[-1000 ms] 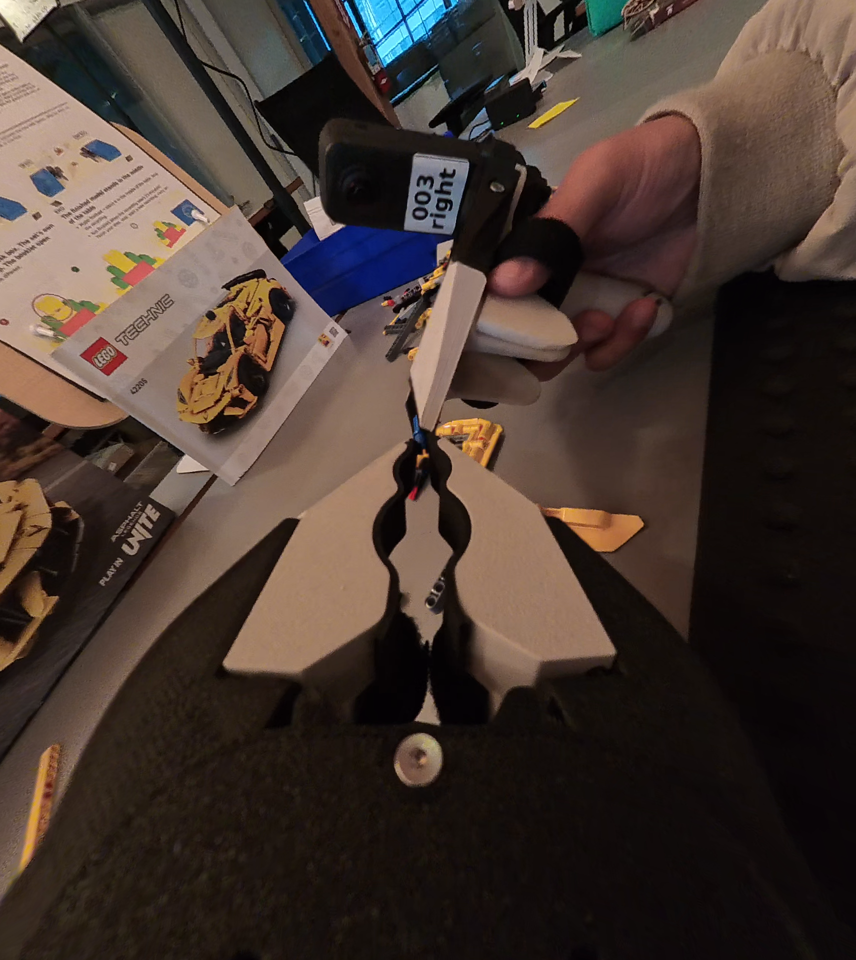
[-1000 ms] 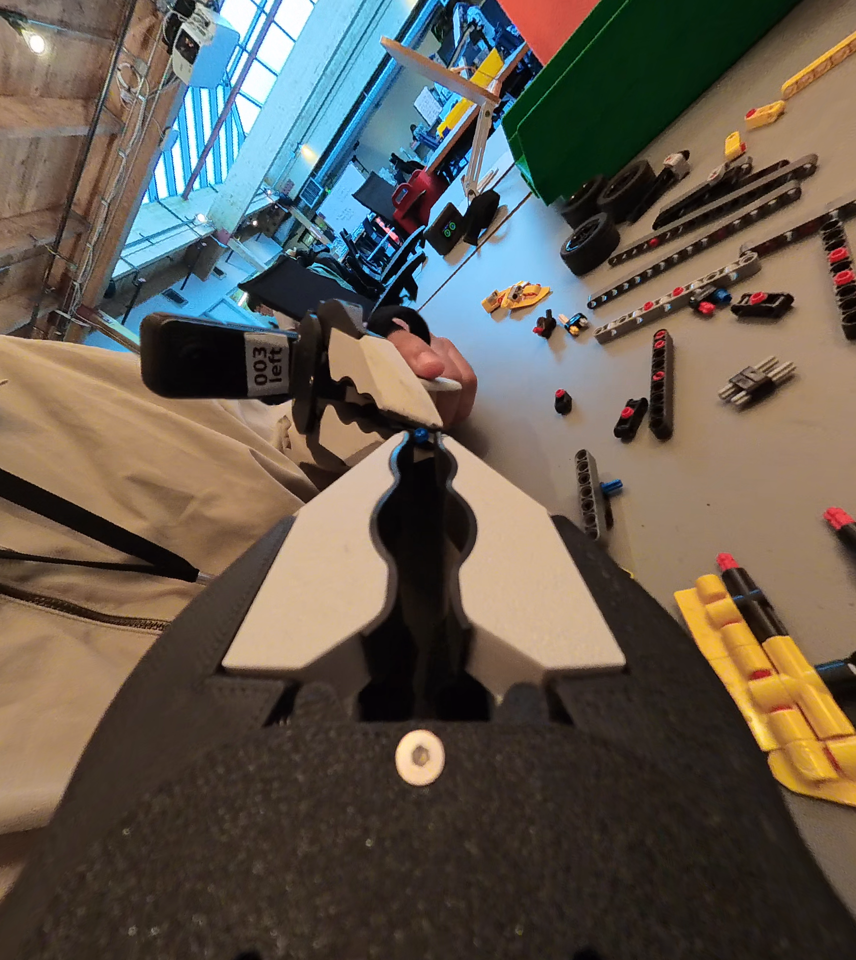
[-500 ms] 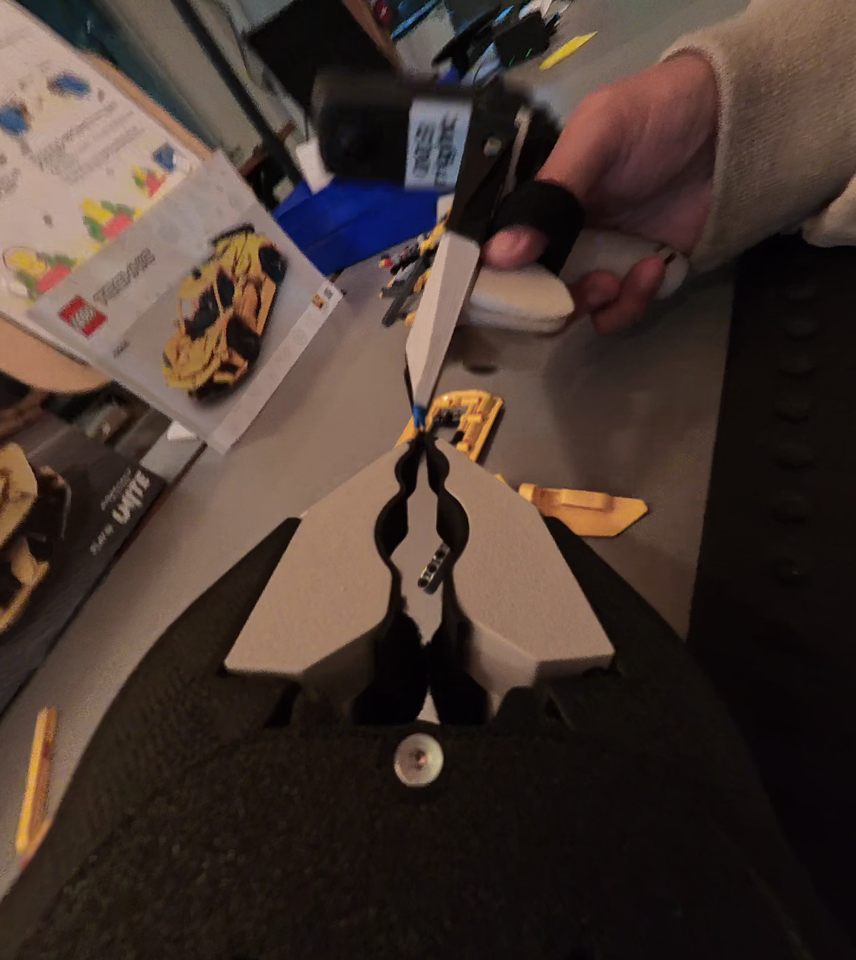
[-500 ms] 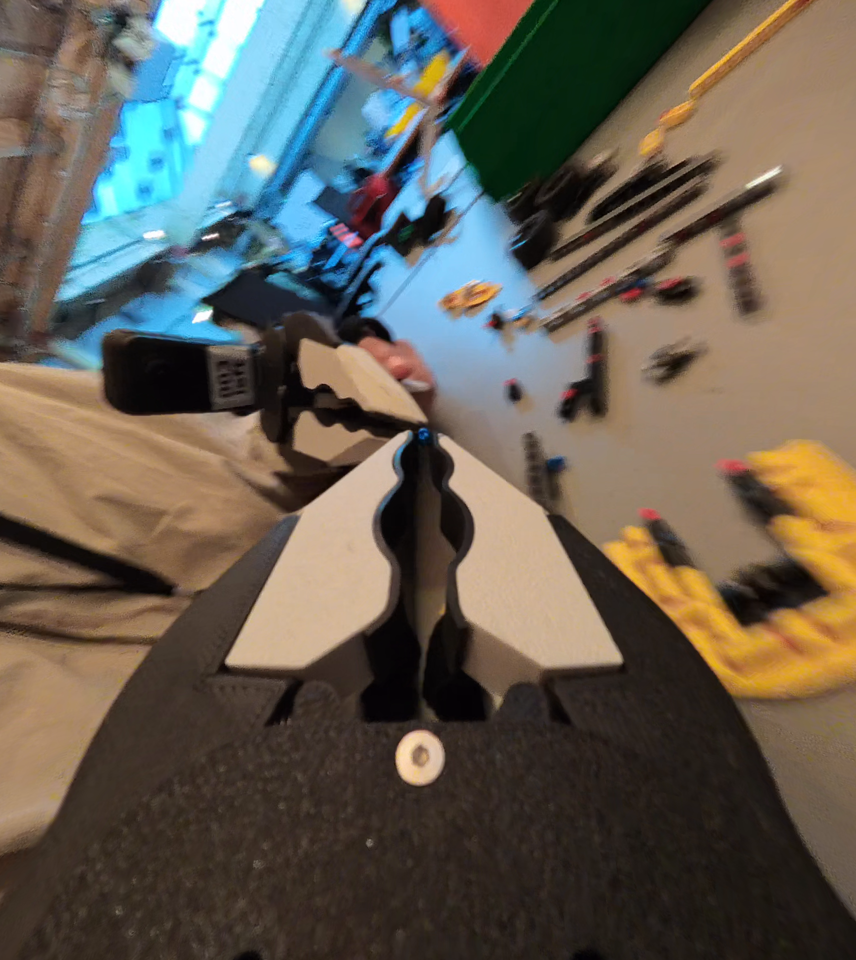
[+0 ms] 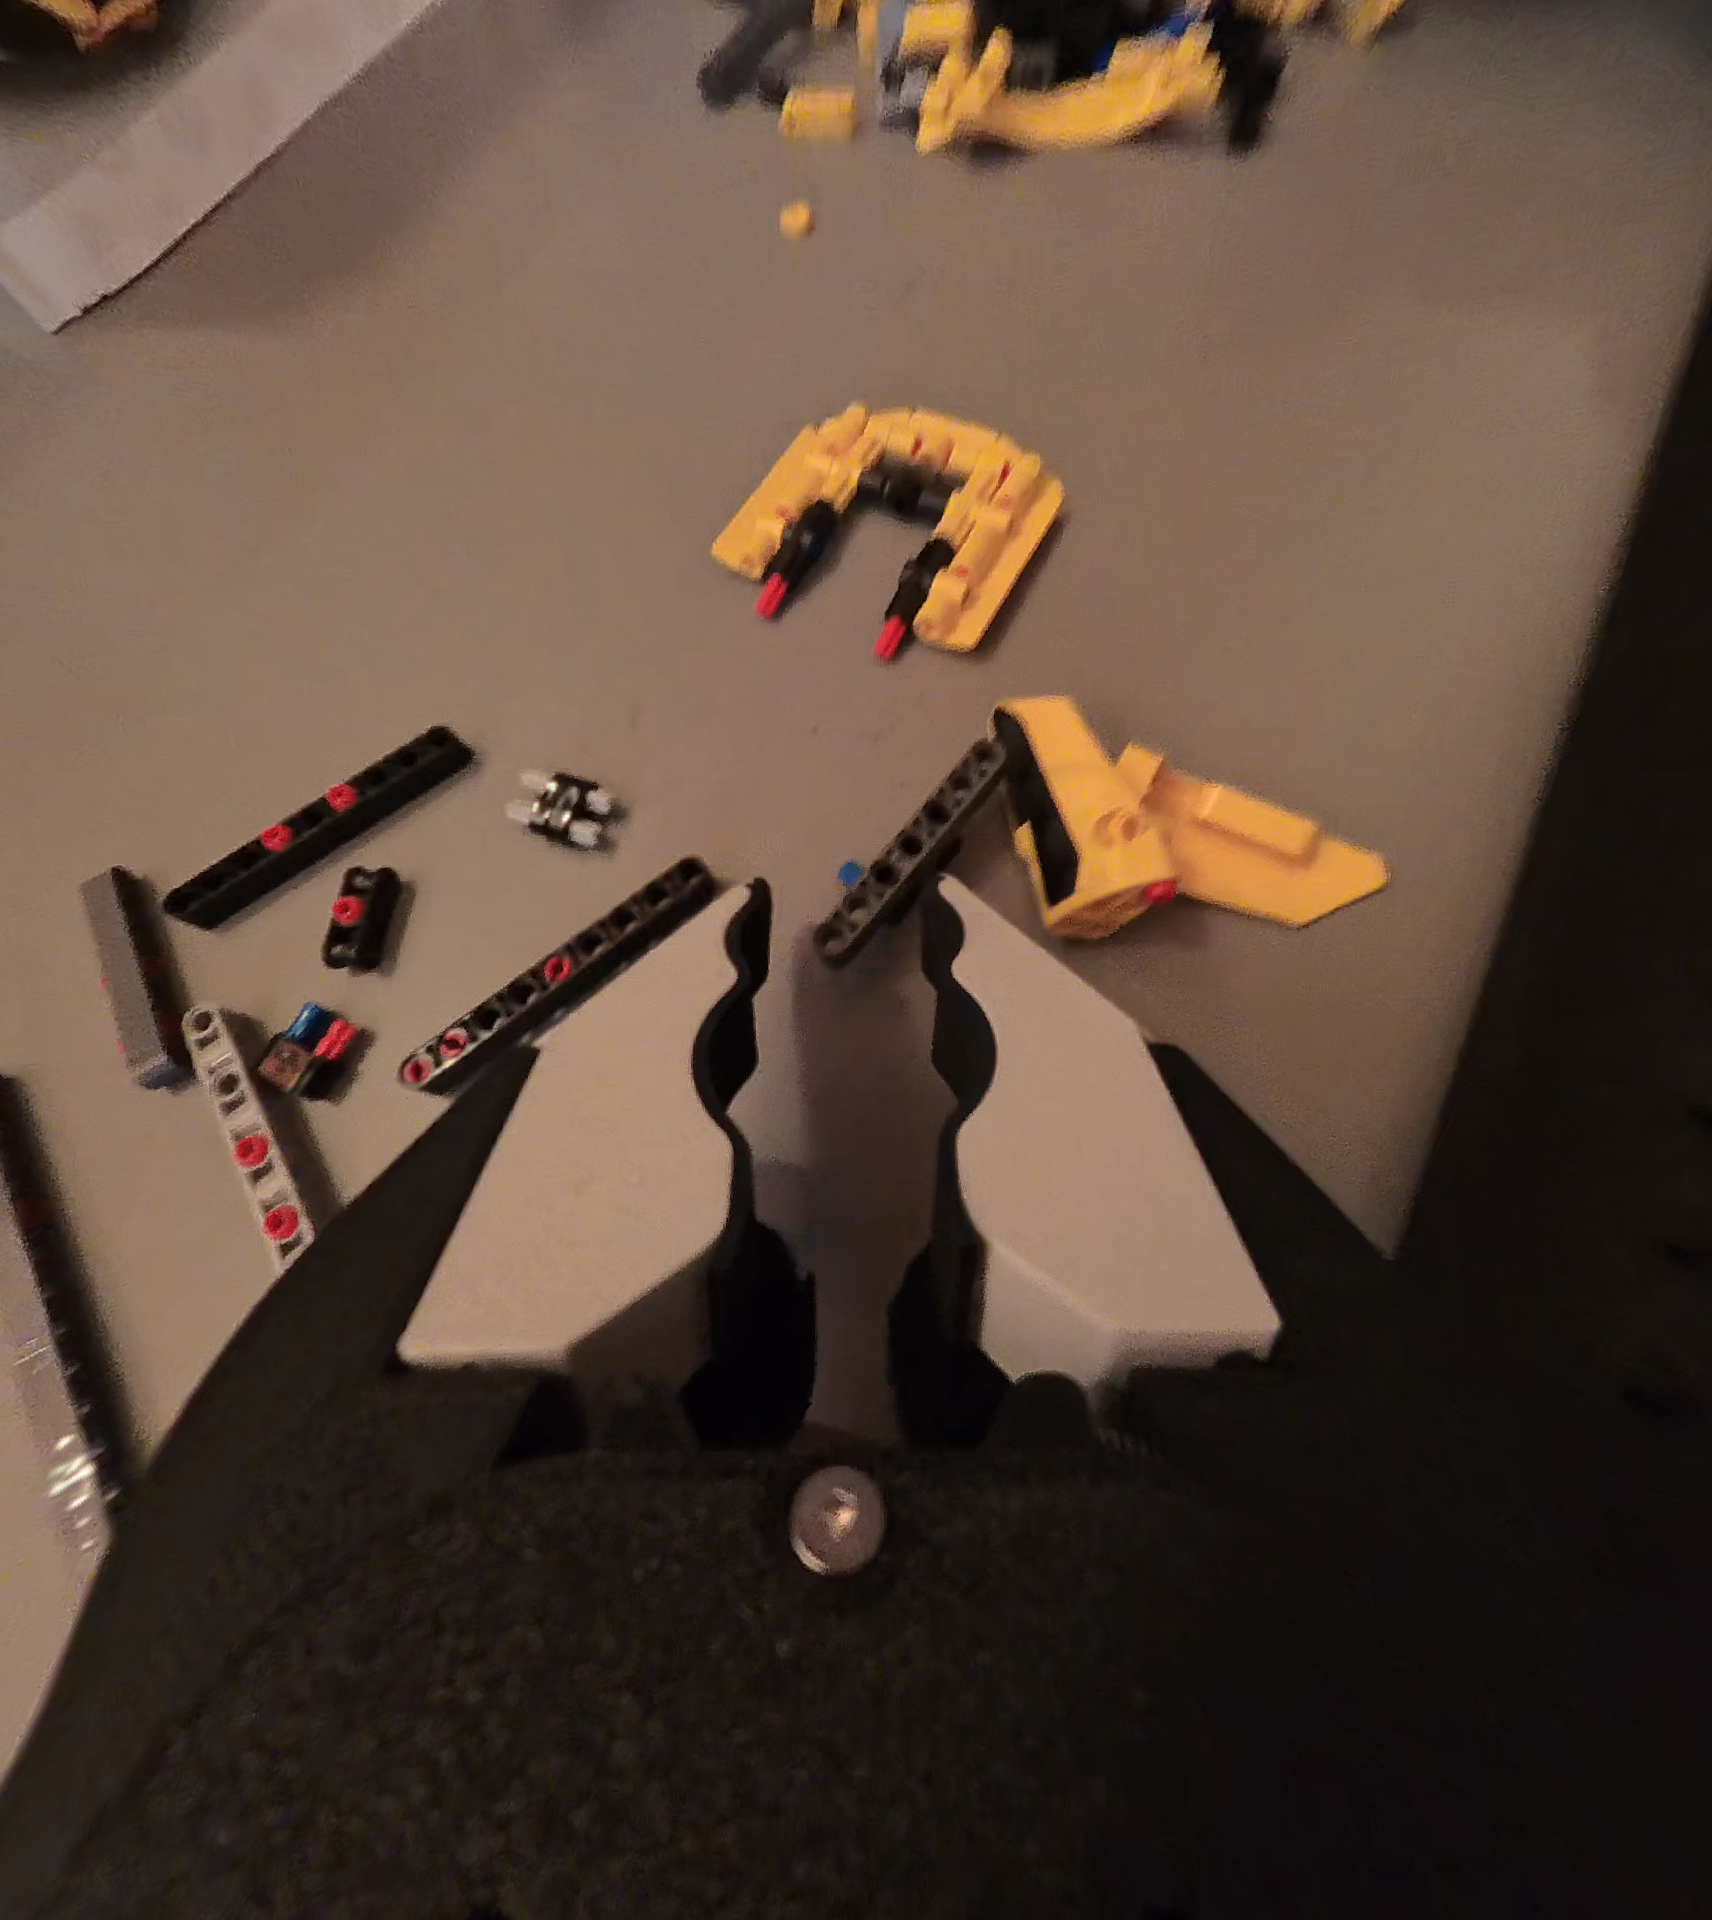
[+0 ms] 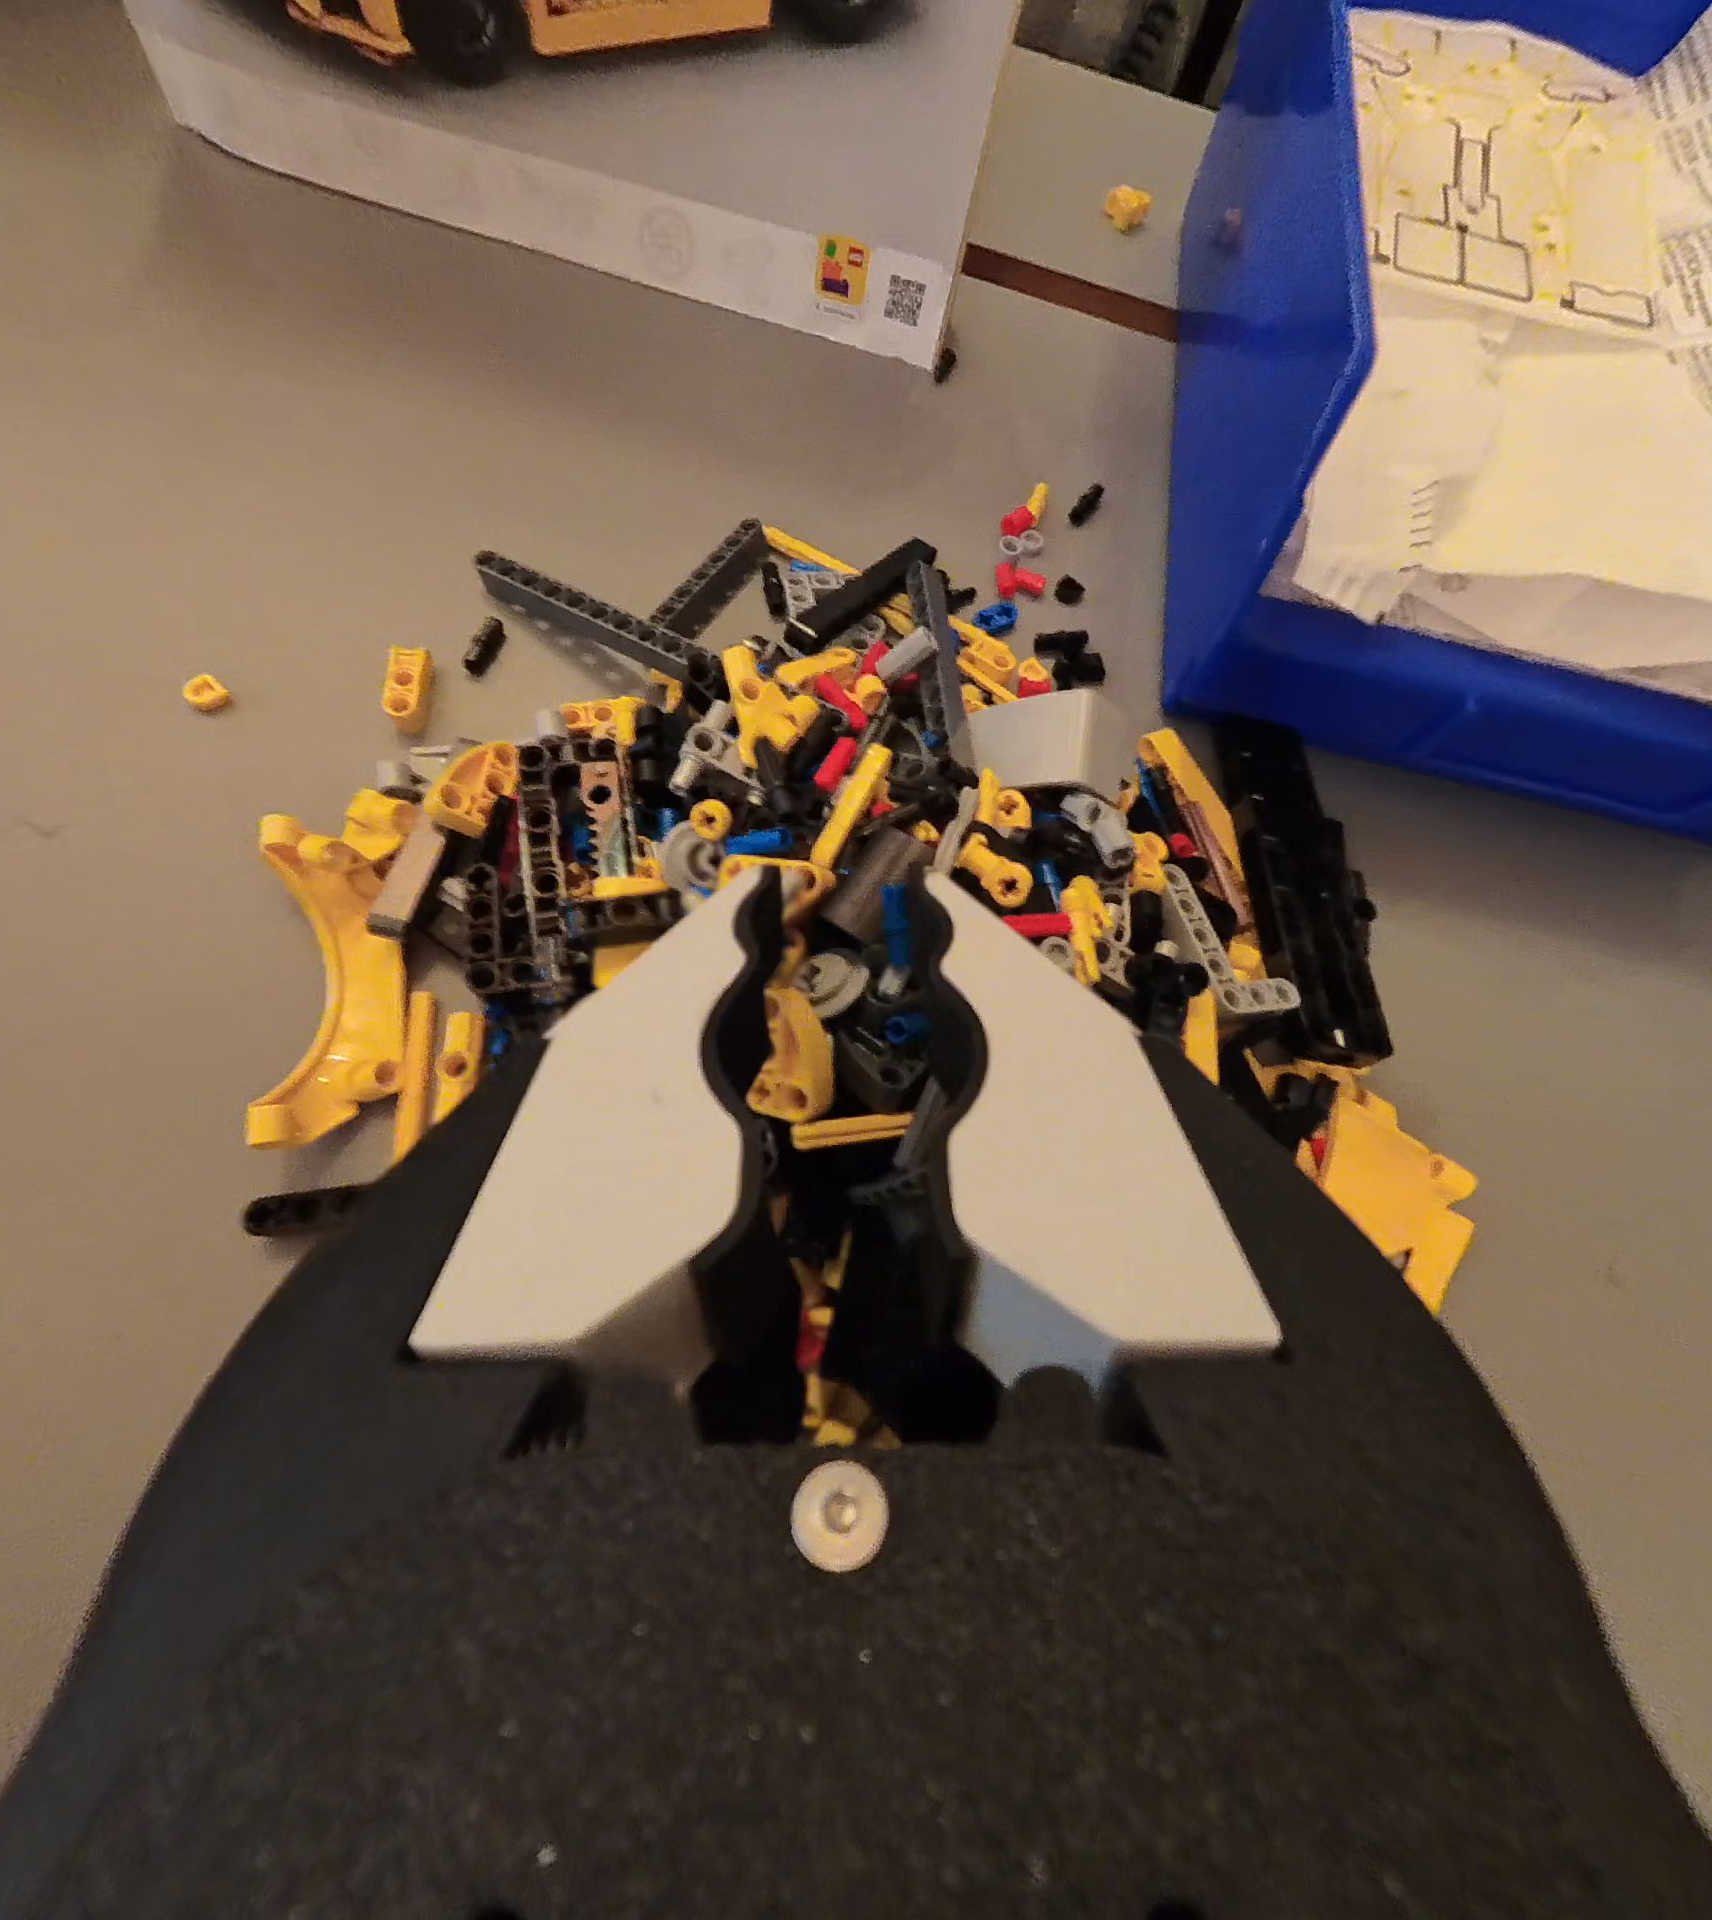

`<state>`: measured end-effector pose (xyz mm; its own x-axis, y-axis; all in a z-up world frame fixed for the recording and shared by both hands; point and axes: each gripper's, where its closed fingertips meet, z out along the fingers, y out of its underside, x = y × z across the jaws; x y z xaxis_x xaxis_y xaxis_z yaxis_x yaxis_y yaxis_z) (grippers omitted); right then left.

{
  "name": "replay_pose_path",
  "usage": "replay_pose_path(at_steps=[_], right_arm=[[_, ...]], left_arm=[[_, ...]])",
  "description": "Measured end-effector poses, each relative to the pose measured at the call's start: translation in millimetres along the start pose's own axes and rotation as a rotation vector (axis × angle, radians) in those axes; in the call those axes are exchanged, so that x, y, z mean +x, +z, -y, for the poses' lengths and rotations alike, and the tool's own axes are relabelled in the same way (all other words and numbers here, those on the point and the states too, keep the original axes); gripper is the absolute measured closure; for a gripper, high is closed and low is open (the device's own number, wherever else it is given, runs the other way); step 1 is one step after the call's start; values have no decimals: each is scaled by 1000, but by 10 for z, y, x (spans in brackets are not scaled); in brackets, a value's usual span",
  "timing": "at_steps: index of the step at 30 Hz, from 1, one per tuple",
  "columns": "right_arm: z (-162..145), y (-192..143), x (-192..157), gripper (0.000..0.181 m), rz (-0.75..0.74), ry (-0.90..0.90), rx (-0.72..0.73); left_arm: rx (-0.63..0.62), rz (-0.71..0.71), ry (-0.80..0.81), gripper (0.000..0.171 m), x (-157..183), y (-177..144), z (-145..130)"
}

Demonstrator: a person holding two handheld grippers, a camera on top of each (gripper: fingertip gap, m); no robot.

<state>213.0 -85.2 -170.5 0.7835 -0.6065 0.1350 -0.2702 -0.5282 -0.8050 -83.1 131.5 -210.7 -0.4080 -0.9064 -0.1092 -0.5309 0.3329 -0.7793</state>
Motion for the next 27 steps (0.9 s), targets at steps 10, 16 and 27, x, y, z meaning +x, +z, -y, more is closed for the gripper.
replay_pose_path(at_steps=[10, 16, 27], right_arm=[[631, -185, -1873, 149, 578, -96, 238], [741, -594, -3180, 146, 1189, 207, 235], [884, -919, -3574, 158, 1421, 373, 273]], left_arm=[[119, 71, 130, 164, -6, -128, 225], [449, -311, -438, 164, 11, -504, 651], [616, -503, -623, 165, -29, -757, 810]])
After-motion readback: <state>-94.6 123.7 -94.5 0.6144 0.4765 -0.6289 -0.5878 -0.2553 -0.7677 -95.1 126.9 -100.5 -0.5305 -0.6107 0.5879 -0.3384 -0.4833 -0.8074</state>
